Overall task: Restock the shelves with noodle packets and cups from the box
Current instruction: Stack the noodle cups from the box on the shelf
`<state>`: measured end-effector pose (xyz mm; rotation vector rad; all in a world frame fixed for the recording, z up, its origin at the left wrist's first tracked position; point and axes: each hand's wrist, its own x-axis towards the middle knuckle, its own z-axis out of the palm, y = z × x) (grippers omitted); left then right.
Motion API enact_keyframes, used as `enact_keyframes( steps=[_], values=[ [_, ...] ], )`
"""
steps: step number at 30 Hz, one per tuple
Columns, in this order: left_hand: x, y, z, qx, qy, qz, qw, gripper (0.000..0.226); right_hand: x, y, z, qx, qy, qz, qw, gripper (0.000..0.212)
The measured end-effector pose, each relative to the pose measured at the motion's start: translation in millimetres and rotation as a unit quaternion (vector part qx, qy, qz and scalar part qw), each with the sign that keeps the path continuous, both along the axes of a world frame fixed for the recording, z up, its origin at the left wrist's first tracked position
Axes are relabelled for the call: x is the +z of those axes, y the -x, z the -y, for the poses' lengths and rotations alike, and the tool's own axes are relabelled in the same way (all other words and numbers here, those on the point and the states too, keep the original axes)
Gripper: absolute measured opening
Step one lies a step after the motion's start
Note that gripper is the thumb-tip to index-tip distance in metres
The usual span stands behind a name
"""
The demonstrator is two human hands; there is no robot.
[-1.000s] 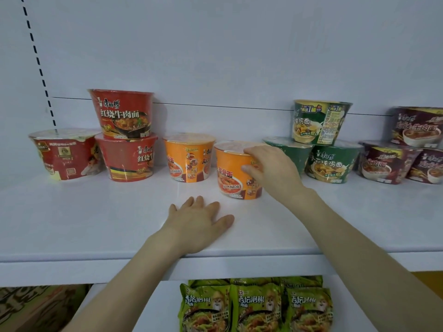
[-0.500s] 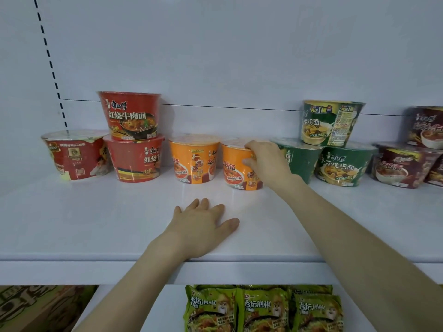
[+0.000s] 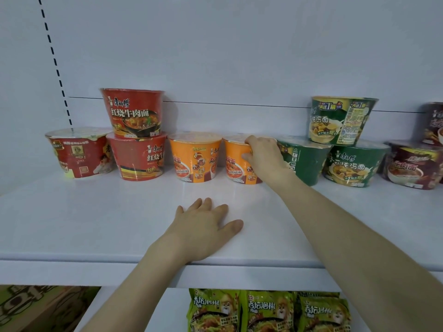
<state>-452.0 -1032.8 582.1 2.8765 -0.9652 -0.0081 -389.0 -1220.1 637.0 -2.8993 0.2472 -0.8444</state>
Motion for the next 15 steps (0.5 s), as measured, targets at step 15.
enact_keyframes(
  steps=[15],
  values=[
    [-4.3, -0.7, -0.2, -0.013, 0.06, 0.03, 0.998, 0.057, 2.8, 11.7, -4.0, 0.004, 0.04, 0.005, 0.999, 0.045]
  ],
)
